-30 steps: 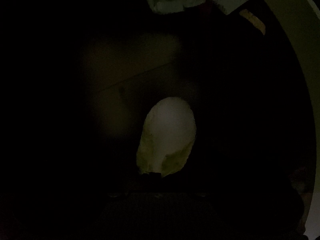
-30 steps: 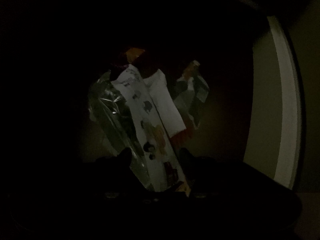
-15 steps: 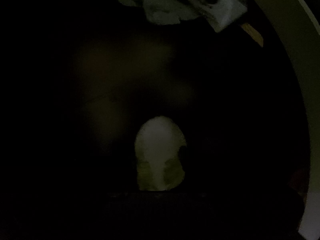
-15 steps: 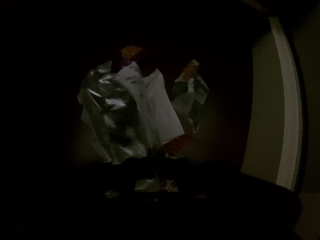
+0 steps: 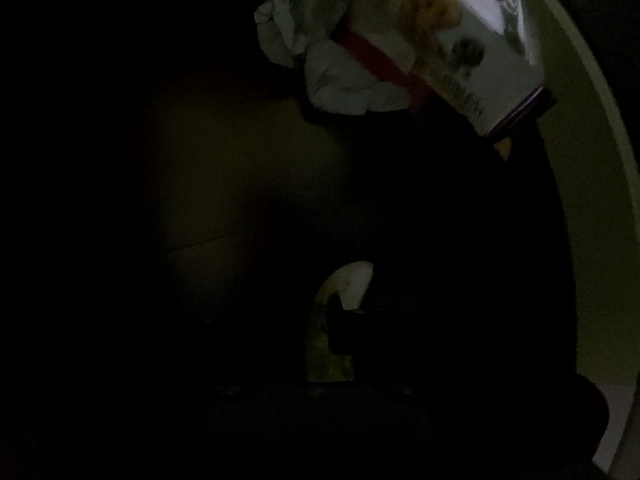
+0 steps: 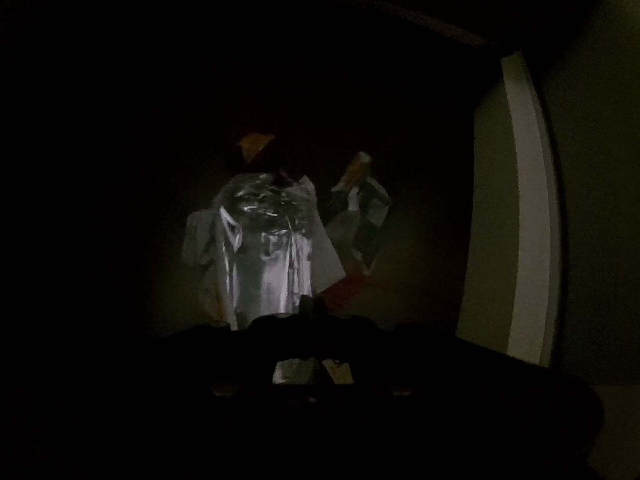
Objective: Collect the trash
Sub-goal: 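Grasp the printed cookie wrapper with the left tool while the right tool grasps the foil bag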
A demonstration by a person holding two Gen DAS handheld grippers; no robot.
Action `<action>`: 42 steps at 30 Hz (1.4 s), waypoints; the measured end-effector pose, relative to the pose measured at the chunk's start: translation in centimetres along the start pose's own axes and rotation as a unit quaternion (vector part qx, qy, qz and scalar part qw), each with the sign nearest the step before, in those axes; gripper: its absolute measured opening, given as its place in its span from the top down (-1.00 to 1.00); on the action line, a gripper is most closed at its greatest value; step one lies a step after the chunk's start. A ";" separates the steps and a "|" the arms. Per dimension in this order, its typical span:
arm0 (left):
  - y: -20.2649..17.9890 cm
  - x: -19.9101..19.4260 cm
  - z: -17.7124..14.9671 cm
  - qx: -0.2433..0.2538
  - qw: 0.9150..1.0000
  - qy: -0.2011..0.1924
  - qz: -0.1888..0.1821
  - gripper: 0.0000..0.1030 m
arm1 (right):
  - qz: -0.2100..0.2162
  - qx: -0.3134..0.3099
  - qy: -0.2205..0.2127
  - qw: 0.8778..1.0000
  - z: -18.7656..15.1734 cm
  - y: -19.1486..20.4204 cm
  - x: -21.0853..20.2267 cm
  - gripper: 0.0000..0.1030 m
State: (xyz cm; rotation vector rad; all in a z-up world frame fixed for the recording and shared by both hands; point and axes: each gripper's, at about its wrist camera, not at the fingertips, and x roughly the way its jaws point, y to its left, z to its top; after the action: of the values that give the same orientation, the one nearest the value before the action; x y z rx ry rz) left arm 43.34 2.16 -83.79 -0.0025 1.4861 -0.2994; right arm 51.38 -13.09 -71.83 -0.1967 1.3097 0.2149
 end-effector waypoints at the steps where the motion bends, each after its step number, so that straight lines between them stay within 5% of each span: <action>1: -0.5 -0.2 0.0 -0.001 1.000 -0.003 -0.002 0.89 | 0.003 0.006 -0.001 1.000 0.0 -0.1 -0.3 1.00; 11: -0.8 -5.6 0.4 -0.023 0.999 -0.025 -0.017 0.92 | 0.011 0.031 -0.016 0.999 -0.2 -0.6 -3.2 1.00; 20: 0.9 -2.4 0.7 -0.055 0.998 -0.012 -0.008 0.90 | 0.018 0.030 -0.024 0.999 -0.3 -1.1 -2.7 1.00; 23: 1.8 -1.2 0.3 -0.101 0.995 0.006 -0.023 0.63 | 0.020 0.031 -0.026 0.999 -0.4 -1.3 -2.5 1.00; 25: 1.9 -0.8 0.0 -0.103 0.994 0.007 -0.022 -0.05 | 0.023 0.032 -0.026 0.999 -0.4 -1.3 -2.5 1.00; 26: 1.9 -0.5 0.0 -0.099 0.995 0.009 -0.023 -0.61 | 0.024 0.031 -0.026 0.999 -0.4 -1.3 -2.5 1.00; 27: 1.9 -0.2 0.0 -0.094 0.995 0.007 -0.022 -0.69 | 0.024 0.030 -0.027 0.999 -0.5 -1.3 -2.5 1.00; 35: 3.1 2.2 0.7 -0.065 0.998 -0.006 0.023 -0.68 | 0.027 0.016 -0.034 0.999 -0.5 -1.2 -2.2 1.00; 42: 2.3 2.9 0.6 0.016 0.999 -0.014 0.035 -0.65 | 0.031 0.016 -0.033 0.999 -0.6 -1.4 -1.6 1.00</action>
State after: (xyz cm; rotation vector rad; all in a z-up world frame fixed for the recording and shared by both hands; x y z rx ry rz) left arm 44.53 3.68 -86.96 0.0700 1.4511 -0.2657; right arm 50.77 -14.68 -70.37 -0.1207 1.2534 0.2498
